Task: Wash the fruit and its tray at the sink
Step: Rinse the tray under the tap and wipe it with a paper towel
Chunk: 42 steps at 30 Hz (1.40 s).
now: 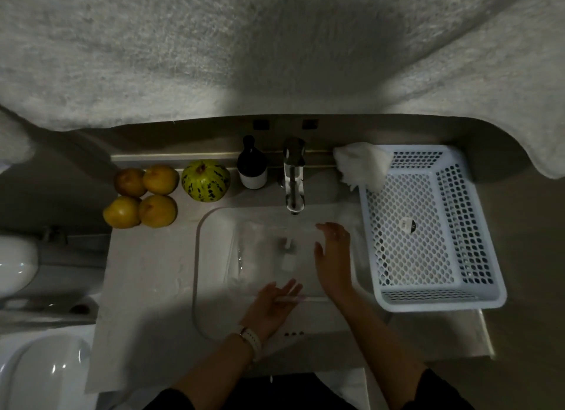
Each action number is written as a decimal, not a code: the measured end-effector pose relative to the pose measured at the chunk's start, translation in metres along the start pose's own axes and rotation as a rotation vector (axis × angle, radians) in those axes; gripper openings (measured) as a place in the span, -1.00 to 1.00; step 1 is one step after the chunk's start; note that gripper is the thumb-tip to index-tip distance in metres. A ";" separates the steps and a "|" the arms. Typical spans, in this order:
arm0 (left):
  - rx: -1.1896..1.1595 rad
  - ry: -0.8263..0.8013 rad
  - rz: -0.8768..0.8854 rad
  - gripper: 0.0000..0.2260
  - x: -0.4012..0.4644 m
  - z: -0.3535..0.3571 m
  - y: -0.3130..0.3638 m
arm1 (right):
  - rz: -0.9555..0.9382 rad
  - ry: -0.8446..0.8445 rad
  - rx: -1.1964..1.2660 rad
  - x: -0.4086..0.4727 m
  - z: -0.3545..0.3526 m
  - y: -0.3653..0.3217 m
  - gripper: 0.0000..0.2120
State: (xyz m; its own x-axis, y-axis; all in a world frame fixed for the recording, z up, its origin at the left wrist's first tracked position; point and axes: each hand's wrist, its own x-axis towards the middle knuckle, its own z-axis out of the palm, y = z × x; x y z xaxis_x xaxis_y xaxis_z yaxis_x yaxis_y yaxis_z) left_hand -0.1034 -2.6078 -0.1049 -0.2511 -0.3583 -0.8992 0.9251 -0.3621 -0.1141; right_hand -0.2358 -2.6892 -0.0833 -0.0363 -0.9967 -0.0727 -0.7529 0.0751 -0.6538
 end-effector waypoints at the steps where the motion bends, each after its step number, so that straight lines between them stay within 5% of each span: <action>1: -0.017 0.006 -0.001 -0.66 0.000 0.002 0.000 | 0.007 -0.006 -0.028 -0.005 0.000 0.003 -0.55; 7: -0.090 -0.019 -0.028 -0.72 -0.005 0.009 0.004 | 0.263 -0.061 0.202 -0.018 0.001 0.012 -0.39; 12: 0.001 0.004 -0.012 -0.64 -0.001 0.003 0.009 | 0.839 -0.206 0.837 0.000 0.000 0.017 -0.58; 16: 0.130 0.029 -0.006 -0.93 0.003 -0.003 0.010 | 0.599 -0.152 0.686 -0.008 0.002 0.012 -0.55; 22: 0.235 0.153 0.203 -0.93 0.012 -0.021 0.038 | 0.314 -0.039 0.618 -0.010 -0.013 0.017 -0.59; 26: 0.355 0.135 0.225 -0.74 0.010 -0.008 0.057 | 0.233 -0.018 0.645 -0.012 -0.016 0.013 -0.64; 35: 0.819 0.141 0.490 -0.73 -0.011 -0.001 0.074 | 0.367 -0.114 0.789 -0.014 -0.015 0.045 -0.72; 37: 0.856 0.165 0.603 -0.90 -0.019 -0.002 0.075 | 0.417 -0.169 0.787 -0.012 -0.012 0.051 -0.72; 42: 1.084 0.062 0.909 -0.79 -0.036 0.001 0.088 | 0.600 -0.243 0.821 0.002 0.006 0.049 -0.75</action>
State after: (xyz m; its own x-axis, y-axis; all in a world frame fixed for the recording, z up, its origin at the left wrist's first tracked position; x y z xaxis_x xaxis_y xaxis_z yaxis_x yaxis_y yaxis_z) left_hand -0.0128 -2.6275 -0.0824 0.3439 -0.7931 -0.5027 0.0736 -0.5109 0.8565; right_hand -0.2689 -2.6878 -0.1195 -0.0551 -0.7624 -0.6448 0.0261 0.6444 -0.7642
